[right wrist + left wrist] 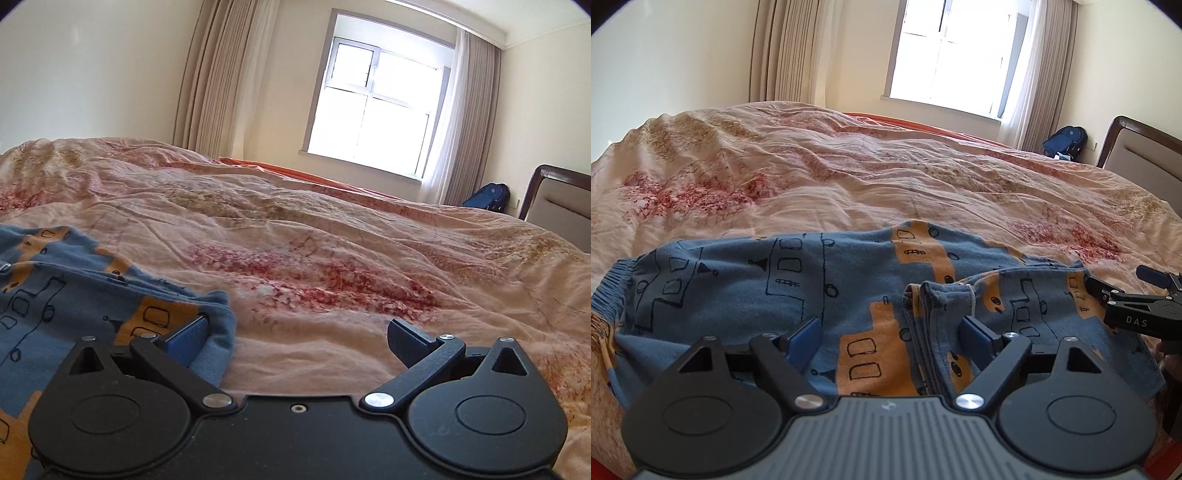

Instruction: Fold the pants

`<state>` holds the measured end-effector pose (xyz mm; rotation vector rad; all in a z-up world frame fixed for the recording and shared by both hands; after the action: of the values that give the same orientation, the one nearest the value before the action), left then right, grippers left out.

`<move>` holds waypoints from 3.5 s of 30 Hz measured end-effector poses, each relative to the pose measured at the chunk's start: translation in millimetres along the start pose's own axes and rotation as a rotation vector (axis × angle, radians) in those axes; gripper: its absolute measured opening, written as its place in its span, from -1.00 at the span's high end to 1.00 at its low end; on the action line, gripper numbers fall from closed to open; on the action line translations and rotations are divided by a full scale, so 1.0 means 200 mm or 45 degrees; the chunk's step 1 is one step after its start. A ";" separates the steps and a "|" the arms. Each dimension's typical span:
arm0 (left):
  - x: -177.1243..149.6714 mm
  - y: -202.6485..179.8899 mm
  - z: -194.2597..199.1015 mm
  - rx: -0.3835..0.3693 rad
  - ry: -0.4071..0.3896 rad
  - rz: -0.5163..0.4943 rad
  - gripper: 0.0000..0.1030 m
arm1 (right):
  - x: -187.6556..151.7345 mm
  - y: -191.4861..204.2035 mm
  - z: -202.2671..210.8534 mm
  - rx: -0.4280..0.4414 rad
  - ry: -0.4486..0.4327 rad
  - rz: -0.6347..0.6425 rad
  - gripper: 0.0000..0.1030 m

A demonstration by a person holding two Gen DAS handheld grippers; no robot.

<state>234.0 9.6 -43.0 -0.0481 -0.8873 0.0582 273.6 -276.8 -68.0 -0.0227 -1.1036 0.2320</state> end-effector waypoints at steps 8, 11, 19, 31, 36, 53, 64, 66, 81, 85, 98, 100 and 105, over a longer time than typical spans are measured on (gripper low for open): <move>-0.04 0.02 0.07 0.016 0.001 0.000 -0.77 | -0.15 0.02 0.30 -0.015 -0.010 -0.022 -0.99; -0.09 0.02 0.11 0.037 -0.007 -0.026 -0.78 | -0.25 0.07 0.41 -0.023 0.004 0.007 -0.99; -0.18 0.04 0.19 0.065 -0.027 -0.059 -0.87 | -0.31 0.14 0.53 -0.071 0.017 0.019 -0.99; -0.24 0.26 0.40 0.125 -0.113 0.130 -0.99 | -0.13 0.49 0.59 0.226 -0.101 0.139 -0.99; -0.28 0.44 0.45 0.243 -0.139 0.219 -0.99 | -0.07 0.68 0.54 0.359 -0.116 0.168 -0.99; -0.18 0.73 0.22 0.232 -0.157 0.380 -0.99 | -0.03 0.84 0.27 0.317 -0.015 0.087 -0.99; -0.24 0.86 0.24 0.162 -0.210 0.758 -0.43 | -0.07 0.84 0.27 0.306 -0.054 0.062 -0.99; -0.24 0.89 0.24 0.148 -0.205 0.805 -0.10 | -0.08 0.84 0.27 0.307 -0.055 0.060 -0.99; -0.17 0.83 0.37 0.200 -0.305 0.746 0.62 | 0.12 0.82 0.12 0.308 -0.042 0.191 -0.99; -0.13 0.79 0.40 0.210 -0.325 0.690 0.62 | 0.11 0.81 0.11 0.324 -0.049 0.167 -0.99; 0.09 0.39 0.63 0.116 -0.464 0.358 0.62 | 0.01 0.46 0.42 0.227 -0.193 0.018 -0.99; 0.14 0.28 0.67 0.073 -0.494 0.267 0.62 | -0.02 0.40 0.46 0.206 -0.196 0.013 -0.99; 0.22 -0.02 0.73 -0.036 -0.544 0.057 0.62 | -0.08 0.25 0.53 0.135 -0.209 -0.036 -0.99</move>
<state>148.2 10.4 83.3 -0.0836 -1.3144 0.1000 164.2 -242.4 -40.9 0.1077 -1.2523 0.2704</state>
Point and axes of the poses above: each gripper's, at about its wrist camera, not at the fingertips, and z roughly against the way its jaws point, y to its left, x to its top, the point moved 1 cm from there along -z, roughly the way its jaws point, and after that the axes turned 6 degrees about x, right-handed, at the moved point
